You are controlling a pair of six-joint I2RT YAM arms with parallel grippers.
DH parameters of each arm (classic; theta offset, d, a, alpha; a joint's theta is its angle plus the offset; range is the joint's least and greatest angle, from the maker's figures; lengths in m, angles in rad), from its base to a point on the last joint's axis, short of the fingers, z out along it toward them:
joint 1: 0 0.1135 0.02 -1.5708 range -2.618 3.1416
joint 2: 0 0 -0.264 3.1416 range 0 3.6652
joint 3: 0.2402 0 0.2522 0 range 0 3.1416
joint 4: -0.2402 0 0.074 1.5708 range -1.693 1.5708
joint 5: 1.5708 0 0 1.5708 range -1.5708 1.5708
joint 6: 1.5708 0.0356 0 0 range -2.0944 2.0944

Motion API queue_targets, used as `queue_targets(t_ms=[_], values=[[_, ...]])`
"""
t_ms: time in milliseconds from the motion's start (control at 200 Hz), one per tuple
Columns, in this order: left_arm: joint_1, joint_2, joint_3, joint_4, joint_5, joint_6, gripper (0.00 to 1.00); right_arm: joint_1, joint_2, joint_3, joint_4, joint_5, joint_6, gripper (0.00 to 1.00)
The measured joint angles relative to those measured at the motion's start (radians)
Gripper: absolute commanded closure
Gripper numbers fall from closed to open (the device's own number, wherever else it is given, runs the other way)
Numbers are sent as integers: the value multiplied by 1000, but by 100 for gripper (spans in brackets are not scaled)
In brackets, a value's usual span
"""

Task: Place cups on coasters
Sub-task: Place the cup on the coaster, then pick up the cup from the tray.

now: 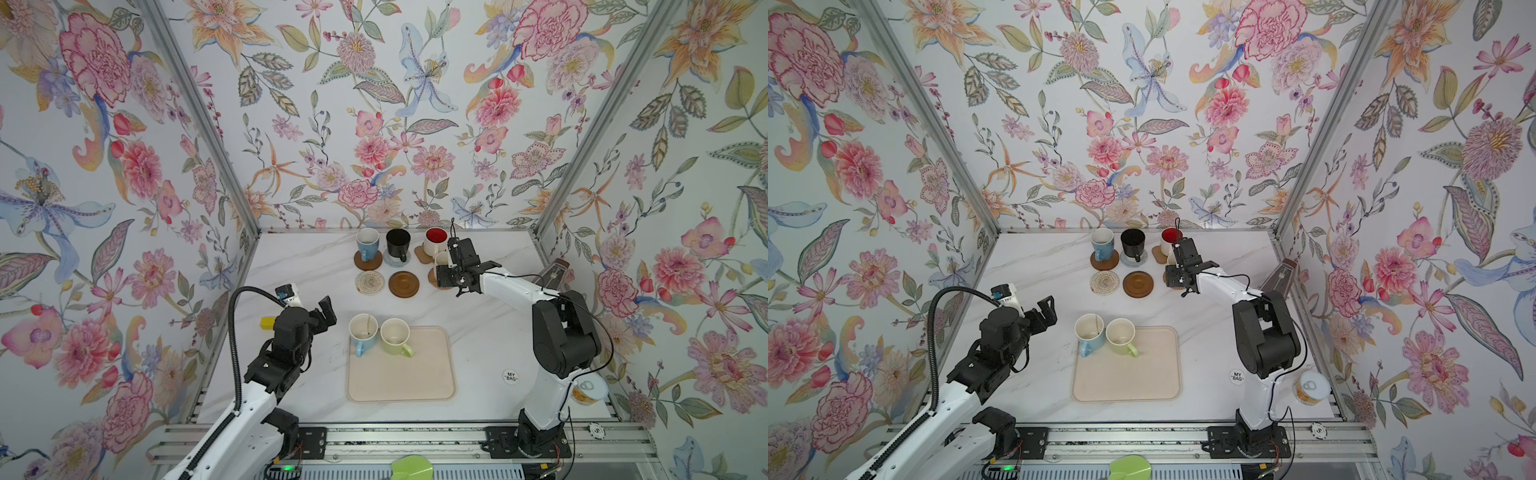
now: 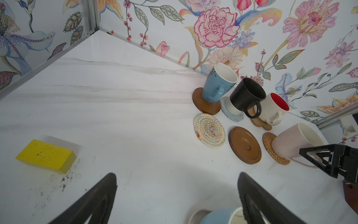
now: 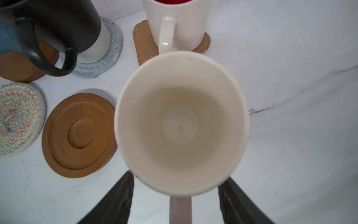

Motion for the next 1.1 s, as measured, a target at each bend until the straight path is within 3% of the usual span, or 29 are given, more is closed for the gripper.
queue_targets(t_ms=[260, 591, 1096], values=[[0, 2, 0, 0, 1, 0, 1, -2, -83, -40, 14, 9, 14, 1], [0, -2, 69, -77, 58, -2, 6, -26, -214, -107, 56, 19, 34, 1], [-47, -72, 254, -528, 258, -49, 18, -36, -271, -137, 108, 54, 41, 1]])
